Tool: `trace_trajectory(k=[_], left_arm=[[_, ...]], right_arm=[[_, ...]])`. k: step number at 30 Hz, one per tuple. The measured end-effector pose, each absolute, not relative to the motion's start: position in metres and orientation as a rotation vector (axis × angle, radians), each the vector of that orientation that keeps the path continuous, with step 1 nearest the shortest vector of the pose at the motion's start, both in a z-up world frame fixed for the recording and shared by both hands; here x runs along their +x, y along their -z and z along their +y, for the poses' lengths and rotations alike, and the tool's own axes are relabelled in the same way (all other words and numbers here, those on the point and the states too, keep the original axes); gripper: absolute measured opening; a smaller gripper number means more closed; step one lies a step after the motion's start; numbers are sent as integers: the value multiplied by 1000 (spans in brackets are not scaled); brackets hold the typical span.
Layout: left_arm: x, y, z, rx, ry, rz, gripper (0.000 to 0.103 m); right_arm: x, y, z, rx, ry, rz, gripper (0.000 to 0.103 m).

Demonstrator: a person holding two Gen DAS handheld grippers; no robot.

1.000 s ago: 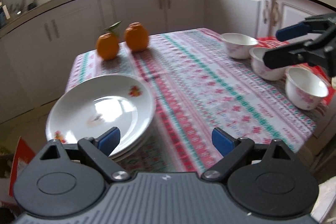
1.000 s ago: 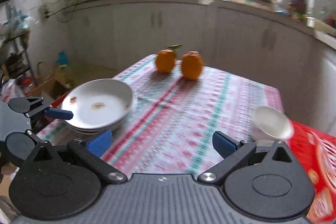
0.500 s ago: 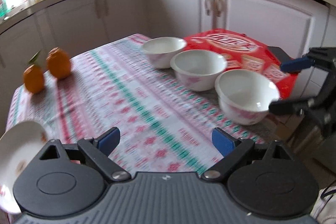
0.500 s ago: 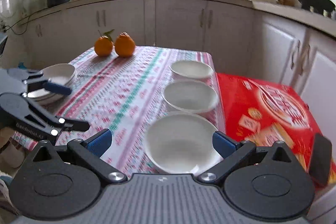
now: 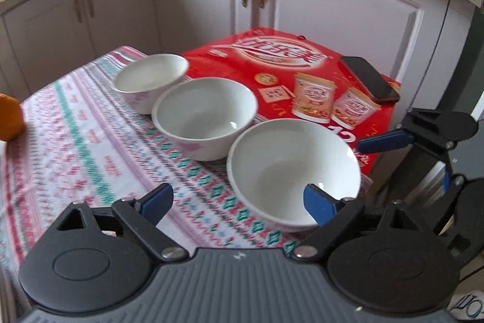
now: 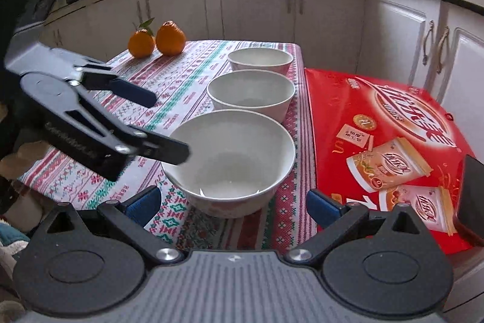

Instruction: Organize plates and bowls

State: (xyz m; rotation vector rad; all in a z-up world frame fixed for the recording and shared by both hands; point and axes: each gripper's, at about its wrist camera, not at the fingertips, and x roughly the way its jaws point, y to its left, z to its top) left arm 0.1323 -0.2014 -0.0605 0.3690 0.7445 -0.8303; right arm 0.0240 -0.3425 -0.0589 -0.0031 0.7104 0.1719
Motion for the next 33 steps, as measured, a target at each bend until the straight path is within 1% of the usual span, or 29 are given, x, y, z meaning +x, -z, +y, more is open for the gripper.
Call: trace_trajectory(k=[2, 5, 7, 9, 12, 13, 14, 16, 18, 20, 24, 33], left_arm=[[135, 62, -207, 370, 848, 754, 90], [140, 62, -215, 375, 868, 764, 79], [143, 62, -218, 373, 872, 773, 76], [146, 62, -222, 373, 874, 780, 69], [150, 63, -225, 381, 883, 788, 68], [151, 65, -226, 386, 884, 792, 68], [152, 65, -226, 387, 886, 796, 68], [154, 66, -227, 385, 895, 808, 65], [155, 67, -228, 382, 902, 819, 59], [156, 66, -230, 382, 910, 823, 59], [157, 65, -232, 387, 927, 827, 52], [161, 64, -233, 392, 950, 844, 52]], right_arm=[[26, 60, -343, -3, -191, 711, 103], [30, 61, -344, -18, -210, 708, 102], [31, 61, -344, -24, -225, 703, 102], [31, 60, -345, -22, -241, 701, 100], [31, 60, -346, -36, -256, 699, 98], [32, 60, -346, -41, -260, 699, 97], [32, 61, -346, -46, -264, 699, 93], [33, 62, -346, -55, -269, 706, 91], [34, 63, -346, -67, -265, 704, 91], [34, 63, -346, -76, -270, 698, 90], [34, 62, -346, -77, -278, 690, 87], [36, 62, -346, -88, -282, 690, 87]])
